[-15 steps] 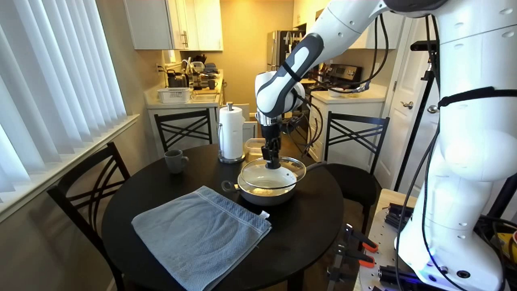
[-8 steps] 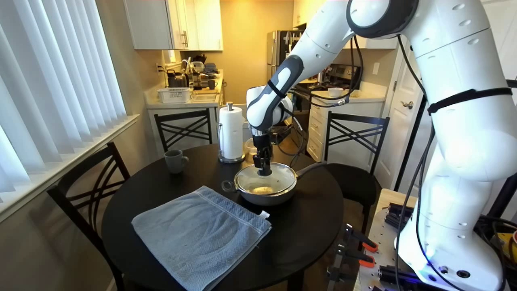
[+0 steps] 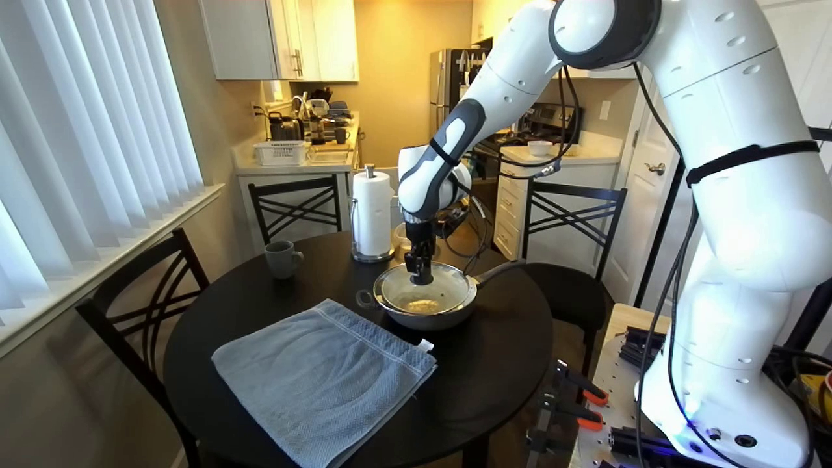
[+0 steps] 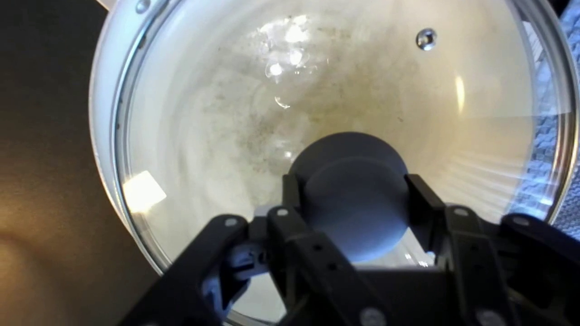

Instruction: Put the lid on the pot

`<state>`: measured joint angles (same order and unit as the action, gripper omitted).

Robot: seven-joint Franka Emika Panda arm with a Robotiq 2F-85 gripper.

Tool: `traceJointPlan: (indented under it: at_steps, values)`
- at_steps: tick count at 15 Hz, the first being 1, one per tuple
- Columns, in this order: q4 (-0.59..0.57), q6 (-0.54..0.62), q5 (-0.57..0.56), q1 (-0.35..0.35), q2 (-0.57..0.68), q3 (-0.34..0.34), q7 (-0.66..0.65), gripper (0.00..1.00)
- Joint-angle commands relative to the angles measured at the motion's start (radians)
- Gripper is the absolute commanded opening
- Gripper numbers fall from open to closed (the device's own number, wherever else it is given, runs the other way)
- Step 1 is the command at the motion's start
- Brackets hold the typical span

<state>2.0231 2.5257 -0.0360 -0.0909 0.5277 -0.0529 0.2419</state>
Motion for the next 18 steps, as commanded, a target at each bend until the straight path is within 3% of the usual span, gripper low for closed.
traceJointPlan:
  at_steps: [1, 11, 18]
  values:
    - [0.047, 0.046, -0.003, -0.014, -0.039, 0.007, -0.023, 0.33]
    - [0.188, 0.257, 0.105, -0.140, -0.088, 0.114, 0.087, 0.33]
    - [0.218, 0.219, 0.060, -0.105, -0.126, 0.076, 0.025, 0.33]
